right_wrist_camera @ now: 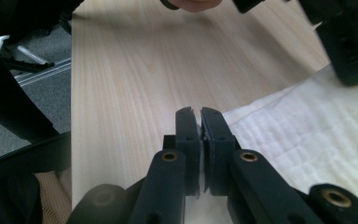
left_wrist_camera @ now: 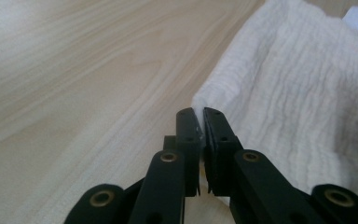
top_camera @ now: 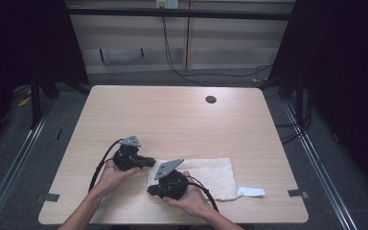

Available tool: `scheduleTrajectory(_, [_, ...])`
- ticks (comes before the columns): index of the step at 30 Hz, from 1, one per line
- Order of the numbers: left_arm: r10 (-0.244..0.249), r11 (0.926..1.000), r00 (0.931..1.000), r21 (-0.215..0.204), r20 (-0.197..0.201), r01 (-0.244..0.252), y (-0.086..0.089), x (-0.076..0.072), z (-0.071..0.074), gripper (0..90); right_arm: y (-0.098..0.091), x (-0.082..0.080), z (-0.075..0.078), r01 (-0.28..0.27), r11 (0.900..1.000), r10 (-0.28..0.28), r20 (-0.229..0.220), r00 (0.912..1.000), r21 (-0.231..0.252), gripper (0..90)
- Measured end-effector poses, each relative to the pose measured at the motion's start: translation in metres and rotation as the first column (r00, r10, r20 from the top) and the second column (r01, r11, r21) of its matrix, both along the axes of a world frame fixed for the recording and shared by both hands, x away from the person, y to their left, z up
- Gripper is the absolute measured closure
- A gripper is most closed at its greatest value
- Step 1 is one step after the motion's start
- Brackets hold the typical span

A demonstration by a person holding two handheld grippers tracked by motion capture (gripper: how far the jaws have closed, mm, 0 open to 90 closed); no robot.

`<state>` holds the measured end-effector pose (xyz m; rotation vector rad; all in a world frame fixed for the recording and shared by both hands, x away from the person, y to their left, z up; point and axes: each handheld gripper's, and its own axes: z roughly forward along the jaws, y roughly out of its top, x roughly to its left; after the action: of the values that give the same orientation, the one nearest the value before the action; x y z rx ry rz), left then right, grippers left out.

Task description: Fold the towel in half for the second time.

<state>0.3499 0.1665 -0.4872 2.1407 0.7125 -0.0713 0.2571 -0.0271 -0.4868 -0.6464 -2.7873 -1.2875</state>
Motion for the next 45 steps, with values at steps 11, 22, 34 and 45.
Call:
scheduleTrajectory(11, [0.010,0.9991,0.9999,-0.042,-0.014,-0.011,0.008,0.005,0.009,85.8,-0.008,0.002,0.019,0.012,0.9983,-0.012,0.009,0.9999,0.057,86.8])
scheduleTrajectory(22, [0.044,0.9984,0.9990,-0.037,0.004,-0.043,0.012,0.003,0.027,85.8,-0.003,0.010,0.037,-0.011,0.9966,0.009,0.031,0.9995,0.082,86.8])
scheduleTrajectory(34, [0.077,0.9931,0.9966,-0.091,0.029,-0.074,0.023,0.008,0.051,85.8,0.004,0.014,0.057,-0.026,0.9907,0.021,0.044,0.9988,0.134,86.9])
scheduleTrajectory(45, [0.089,0.9956,0.9937,-0.036,0.067,-0.087,0.030,0.007,0.079,85.9,0.023,0.013,0.078,-0.044,0.9799,0.025,0.095,0.9951,0.195,87.1])
